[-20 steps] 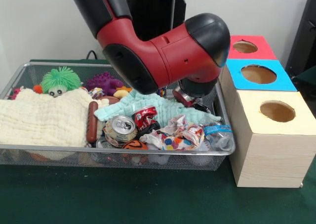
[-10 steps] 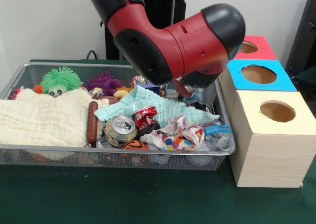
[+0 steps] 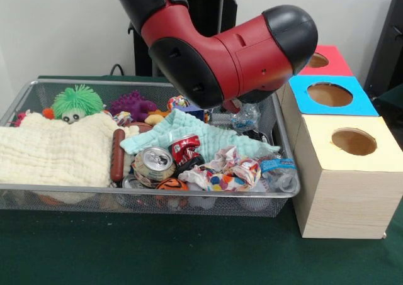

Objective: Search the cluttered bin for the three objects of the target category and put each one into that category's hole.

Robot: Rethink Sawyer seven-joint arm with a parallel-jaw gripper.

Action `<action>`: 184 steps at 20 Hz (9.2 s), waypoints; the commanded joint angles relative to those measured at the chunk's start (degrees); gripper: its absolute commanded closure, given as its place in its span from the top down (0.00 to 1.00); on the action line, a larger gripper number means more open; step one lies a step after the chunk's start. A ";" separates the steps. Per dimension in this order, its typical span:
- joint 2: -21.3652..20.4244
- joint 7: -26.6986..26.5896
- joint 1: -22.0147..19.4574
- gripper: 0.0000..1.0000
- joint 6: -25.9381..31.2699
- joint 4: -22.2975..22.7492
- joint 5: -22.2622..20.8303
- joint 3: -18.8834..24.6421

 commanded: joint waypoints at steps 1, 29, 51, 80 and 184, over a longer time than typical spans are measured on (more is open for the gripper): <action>2.60 -18.22 -2.18 1.00 0.69 -3.71 -0.29 -1.30; 8.72 -16.53 -5.51 1.00 -9.17 -2.83 2.61 1.07; 8.01 -15.81 -6.00 1.00 -16.26 -2.11 2.34 1.91; 11.77 -17.58 -3.77 0.00 -8.09 -5.08 3.06 -1.50; -10.26 2.43 -0.65 0.00 -24.63 8.32 21.96 7.23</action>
